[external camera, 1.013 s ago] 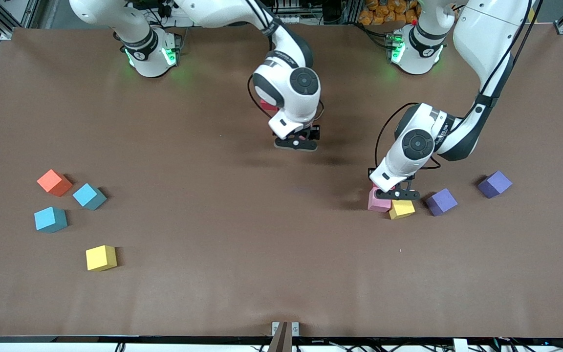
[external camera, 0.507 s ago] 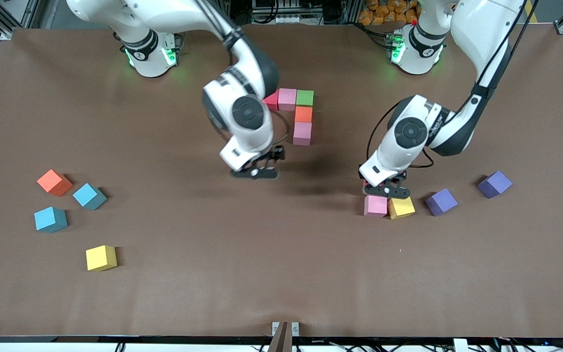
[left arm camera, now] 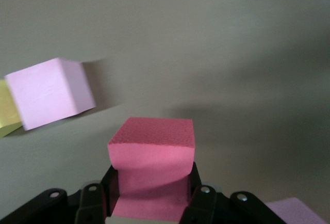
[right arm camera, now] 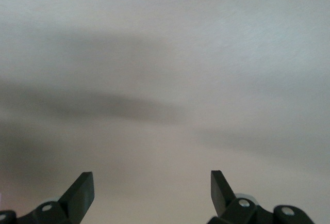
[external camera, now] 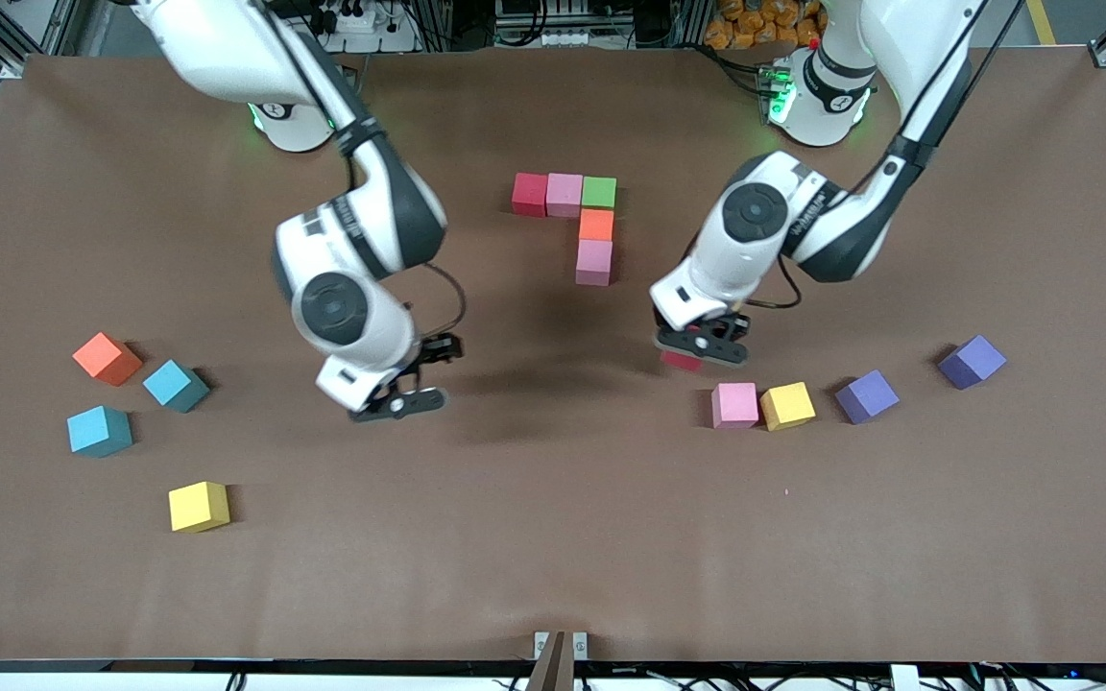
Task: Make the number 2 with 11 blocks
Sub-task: 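Carry the pink cube with the left gripper while the right gripper reaches cyan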
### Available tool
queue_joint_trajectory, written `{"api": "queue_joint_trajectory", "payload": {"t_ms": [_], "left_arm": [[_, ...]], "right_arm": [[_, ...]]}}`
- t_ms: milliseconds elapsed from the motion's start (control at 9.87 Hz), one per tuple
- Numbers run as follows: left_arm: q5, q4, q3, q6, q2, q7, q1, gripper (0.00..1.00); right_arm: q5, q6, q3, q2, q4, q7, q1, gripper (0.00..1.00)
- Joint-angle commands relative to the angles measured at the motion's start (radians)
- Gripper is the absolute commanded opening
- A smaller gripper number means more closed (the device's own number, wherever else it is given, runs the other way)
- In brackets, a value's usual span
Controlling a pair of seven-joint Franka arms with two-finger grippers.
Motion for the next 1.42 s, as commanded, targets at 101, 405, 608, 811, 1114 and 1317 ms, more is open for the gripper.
{"api": "queue_joint_trajectory", "payload": {"t_ms": [101, 405, 608, 811, 1114, 1317], "left_arm": [[0.031, 0.055, -0.003, -0.012, -0.019, 0.012, -0.115, 0.31], [0.047, 0.09, -0.01, -0.06, -0.051, 0.076, -0.169, 0.32], [0.041, 0.154, -0.014, -0.143, -0.041, 0.17, -0.217, 0.33], [0.047, 0.176, -0.014, -0.145, -0.005, 0.315, -0.255, 0.32], [0.048, 0.194, -0.011, -0.145, 0.024, 0.46, -0.333, 0.31], [0.063, 0.263, -0.008, -0.188, 0.068, 0.477, -0.396, 0.31]], "right_arm": [[-0.062, 0.028, 0.006, -0.024, -0.015, -0.214, -0.125, 1.0], [-0.081, 0.099, 0.006, -0.015, -0.018, -0.451, -0.274, 1.0], [-0.074, 0.091, 0.007, -0.01, -0.063, -0.699, -0.391, 1.0], [-0.07, 0.088, 0.007, -0.016, -0.113, -0.925, -0.468, 1.0], [-0.067, 0.1, 0.007, -0.022, -0.192, -1.139, -0.541, 1.0], [-0.066, 0.119, 0.009, -0.015, -0.212, -1.255, -0.588, 1.0]]}}
